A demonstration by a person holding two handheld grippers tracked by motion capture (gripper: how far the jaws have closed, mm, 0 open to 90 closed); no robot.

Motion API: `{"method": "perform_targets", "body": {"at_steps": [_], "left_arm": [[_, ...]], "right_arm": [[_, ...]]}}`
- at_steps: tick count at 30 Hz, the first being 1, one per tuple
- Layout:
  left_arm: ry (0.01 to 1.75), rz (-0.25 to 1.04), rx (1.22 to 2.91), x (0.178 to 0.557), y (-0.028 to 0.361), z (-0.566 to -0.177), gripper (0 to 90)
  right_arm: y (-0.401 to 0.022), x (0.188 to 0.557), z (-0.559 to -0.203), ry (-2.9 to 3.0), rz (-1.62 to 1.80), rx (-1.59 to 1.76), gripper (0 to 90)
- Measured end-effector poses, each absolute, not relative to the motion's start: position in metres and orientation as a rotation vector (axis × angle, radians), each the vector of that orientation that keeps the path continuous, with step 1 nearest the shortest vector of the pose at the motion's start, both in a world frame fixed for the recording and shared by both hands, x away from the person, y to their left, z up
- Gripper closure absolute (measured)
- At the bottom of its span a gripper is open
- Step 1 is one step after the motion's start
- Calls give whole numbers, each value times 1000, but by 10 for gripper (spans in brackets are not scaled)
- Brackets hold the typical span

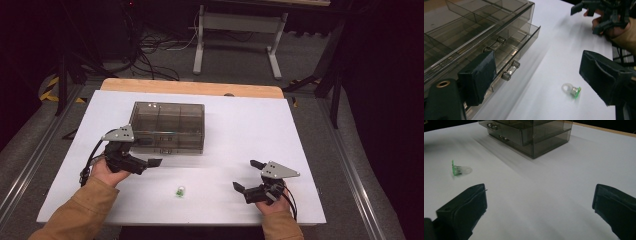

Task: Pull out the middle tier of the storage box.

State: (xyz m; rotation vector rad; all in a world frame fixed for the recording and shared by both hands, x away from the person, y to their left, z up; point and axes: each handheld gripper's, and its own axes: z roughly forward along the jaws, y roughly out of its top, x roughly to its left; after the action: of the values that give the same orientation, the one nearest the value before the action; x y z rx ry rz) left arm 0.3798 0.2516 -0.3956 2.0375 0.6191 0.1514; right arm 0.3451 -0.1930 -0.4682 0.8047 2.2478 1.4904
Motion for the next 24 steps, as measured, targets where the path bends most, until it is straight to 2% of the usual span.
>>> {"method": "perform_targets", "body": {"at_steps": [10,24], "left_arm": [[540,211,2212,394,241,-394,308],[470,321,2391,403,220,-397,341]], "right_arm": [[-192,345,-468,2252,1494,803,0],[-192,345,-469,2256,1496,805,0]]}}
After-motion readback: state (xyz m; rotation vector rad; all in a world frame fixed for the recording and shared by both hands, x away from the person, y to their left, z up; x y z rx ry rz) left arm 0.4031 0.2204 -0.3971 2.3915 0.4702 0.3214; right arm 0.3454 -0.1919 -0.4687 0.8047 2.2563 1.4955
